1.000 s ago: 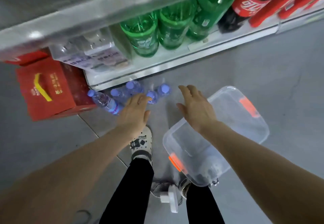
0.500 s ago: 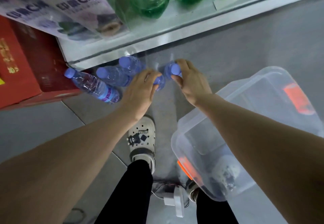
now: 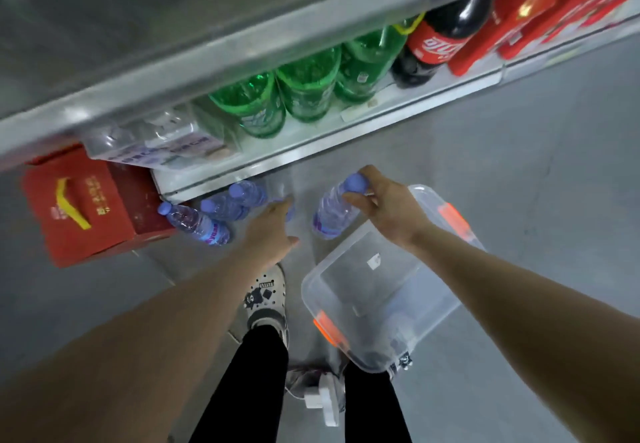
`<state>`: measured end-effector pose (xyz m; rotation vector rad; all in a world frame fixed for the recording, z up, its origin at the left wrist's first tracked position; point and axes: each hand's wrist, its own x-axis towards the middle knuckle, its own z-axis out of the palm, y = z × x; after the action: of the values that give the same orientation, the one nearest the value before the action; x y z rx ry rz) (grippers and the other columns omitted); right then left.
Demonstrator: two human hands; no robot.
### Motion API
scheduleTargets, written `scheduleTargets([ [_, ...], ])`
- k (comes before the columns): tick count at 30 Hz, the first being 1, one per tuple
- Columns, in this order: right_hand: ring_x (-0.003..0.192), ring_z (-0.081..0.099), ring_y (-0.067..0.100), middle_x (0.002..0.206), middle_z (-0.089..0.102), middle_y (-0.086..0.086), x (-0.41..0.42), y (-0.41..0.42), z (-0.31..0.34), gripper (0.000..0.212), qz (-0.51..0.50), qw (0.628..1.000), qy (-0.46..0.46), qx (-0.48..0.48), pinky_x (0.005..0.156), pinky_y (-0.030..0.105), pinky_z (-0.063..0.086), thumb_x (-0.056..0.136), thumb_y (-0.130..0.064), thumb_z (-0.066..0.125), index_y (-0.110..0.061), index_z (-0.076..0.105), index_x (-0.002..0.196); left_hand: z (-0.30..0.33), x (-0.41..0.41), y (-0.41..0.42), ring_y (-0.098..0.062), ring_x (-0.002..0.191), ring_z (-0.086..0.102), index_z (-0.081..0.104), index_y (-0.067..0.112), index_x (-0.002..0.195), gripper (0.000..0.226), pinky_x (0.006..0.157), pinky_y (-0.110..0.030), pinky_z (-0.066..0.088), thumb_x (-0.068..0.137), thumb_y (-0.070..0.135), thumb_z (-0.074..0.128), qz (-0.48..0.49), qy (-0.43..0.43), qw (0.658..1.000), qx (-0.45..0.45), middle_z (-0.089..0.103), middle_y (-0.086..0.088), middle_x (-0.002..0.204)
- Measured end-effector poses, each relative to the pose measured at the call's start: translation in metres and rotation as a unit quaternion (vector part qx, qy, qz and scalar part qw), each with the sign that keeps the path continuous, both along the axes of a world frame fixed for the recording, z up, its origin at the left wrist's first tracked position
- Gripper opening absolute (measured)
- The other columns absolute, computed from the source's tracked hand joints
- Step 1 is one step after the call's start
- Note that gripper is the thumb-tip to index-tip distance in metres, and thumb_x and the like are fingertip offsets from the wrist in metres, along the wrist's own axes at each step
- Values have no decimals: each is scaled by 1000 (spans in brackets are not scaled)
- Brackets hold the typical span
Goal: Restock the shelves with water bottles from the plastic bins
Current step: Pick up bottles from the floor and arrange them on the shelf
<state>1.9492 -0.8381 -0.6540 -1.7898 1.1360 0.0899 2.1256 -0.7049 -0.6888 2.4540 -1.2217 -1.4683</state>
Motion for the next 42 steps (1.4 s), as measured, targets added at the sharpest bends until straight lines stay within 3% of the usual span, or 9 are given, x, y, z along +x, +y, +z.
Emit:
scheduleTargets([
  [5, 93, 61, 28, 98, 68, 6, -32, -25, 159, 29, -51, 998, -2, 39, 75, 21, 46, 96, -37, 59, -12, 52, 107, 151, -46, -23, -16, 107, 54, 51, 5, 130, 78, 76, -14, 36, 63, 36, 78, -3, 148, 986, -73, 58, -1, 118],
  [10, 75, 58, 1, 90, 64, -2, -54, -41, 308, 15, -116, 990, -70, 33, 69, 13, 44, 95, -39, 60, -24, 58, 94, 277, -73, -28, -9, 111, 59, 50, 25, 130, 88, 96, -25, 46, 51, 50, 79, 41, 183, 972, -139, 62, 9, 122],
  [14, 94, 67, 21, 99, 70, 7, -64, -51, 402, 41, -109, 988, -105, 3, 92, 46, 53, 79, -60, 59, -22, 63, 94, 370, -90, -36, -6, 104, 60, 50, 23, 128, 76, 80, -2, 41, 64, 28, 89, 28, 175, 966, -188, 62, 11, 118],
  [19, 91, 66, 24, 99, 71, 9, -58, -56, 511, 44, -86, 982, -143, -89, 85, 40, 53, 85, -60, 54, -17, 64, 93, 474, -109, -45, -7, 104, 61, 49, 33, 119, 70, 92, -24, 48, 61, 33, 88, 13, 151, 950, -274, 64, 10, 115],
  [23, 100, 64, 33, 100, 69, 13, -50, -66, 575, 72, -37, 973, -155, -165, 92, 56, 49, 78, -76, 46, -10, 63, 99, 539, -116, -50, 8, 90, 63, 54, 33, 114, 63, 84, -17, 51, 61, 33, 89, 43, 130, 928, -347, 68, 13, 105],
  [26, 102, 63, 31, 103, 68, 8, -37, -68, 632, 60, -15, 961, -165, -220, 94, 52, 48, 88, -68, 45, -12, 61, 103, 589, -108, -53, 15, 81, 61, 58, 26, 111, 59, 80, -15, 50, 62, 30, 90, 66, 117, 916, -377, 68, 17, 98],
  [30, 96, 64, 29, 95, 66, 1, -17, -68, 714, 47, 27, 929, -200, -310, 89, 53, 51, 89, -67, 43, -26, 58, 108, 665, -86, -53, -2, 93, 66, 61, 30, 115, 77, 90, -34, 54, 47, 57, 85, 79, 71, 902, -419, 71, 14, 104],
  [35, 93, 64, 22, 98, 69, 2, 8, -76, 828, 36, 93, 846, -234, -471, 85, 36, 48, 103, -44, 38, -24, 54, 128, 780, -49, -55, -1, 85, 68, 65, 30, 101, 47, 82, -22, 54, 62, 43, 87, 67, 45, 865, -495, 73, 12, 93],
  [42, 100, 61, 31, 104, 63, 5, 49, -101, 966, 36, 39, 743, -295, -600, 88, 38, 46, 104, -31, 42, -15, 49, 135, 924, 16, -75, -15, 87, 72, 68, 24, 102, 69, 85, -42, 57, 42, 51, 88, 94, 20, 791, -604, 75, 5, 92],
])
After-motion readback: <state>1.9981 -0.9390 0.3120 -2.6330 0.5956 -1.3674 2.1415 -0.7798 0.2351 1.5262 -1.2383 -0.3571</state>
